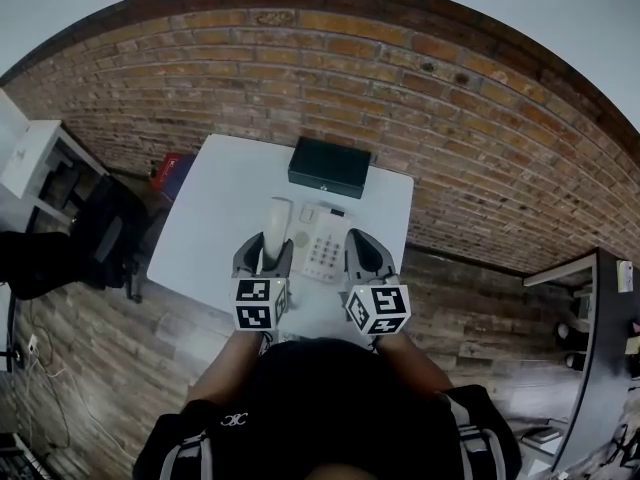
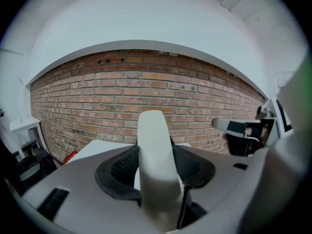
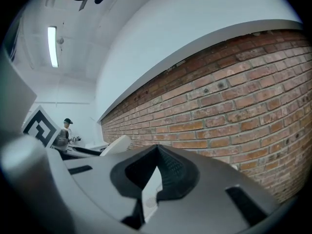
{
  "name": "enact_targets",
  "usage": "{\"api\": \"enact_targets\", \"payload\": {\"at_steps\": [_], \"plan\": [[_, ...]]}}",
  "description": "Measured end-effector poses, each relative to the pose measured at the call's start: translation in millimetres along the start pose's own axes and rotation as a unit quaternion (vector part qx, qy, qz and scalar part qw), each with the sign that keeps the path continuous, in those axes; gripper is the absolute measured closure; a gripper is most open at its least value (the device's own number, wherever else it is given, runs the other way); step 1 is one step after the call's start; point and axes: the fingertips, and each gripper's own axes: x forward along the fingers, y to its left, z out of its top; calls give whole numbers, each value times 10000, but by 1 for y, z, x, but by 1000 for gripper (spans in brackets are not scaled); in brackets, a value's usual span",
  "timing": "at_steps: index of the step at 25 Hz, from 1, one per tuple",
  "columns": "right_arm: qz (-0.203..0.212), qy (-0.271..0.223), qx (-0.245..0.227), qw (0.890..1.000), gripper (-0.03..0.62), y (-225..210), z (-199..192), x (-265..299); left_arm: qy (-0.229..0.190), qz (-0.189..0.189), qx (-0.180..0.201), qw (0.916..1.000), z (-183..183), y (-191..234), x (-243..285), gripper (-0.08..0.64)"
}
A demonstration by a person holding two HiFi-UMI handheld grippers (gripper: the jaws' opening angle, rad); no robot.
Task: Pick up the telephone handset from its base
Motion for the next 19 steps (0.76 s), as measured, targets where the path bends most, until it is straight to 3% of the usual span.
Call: {"api": "enact_targets", "payload": {"at_steps": [19], "plan": [[60,51,49,10000,595,0,-1,6,149,-239,-125,9995,-4,-5,11,344]]}}
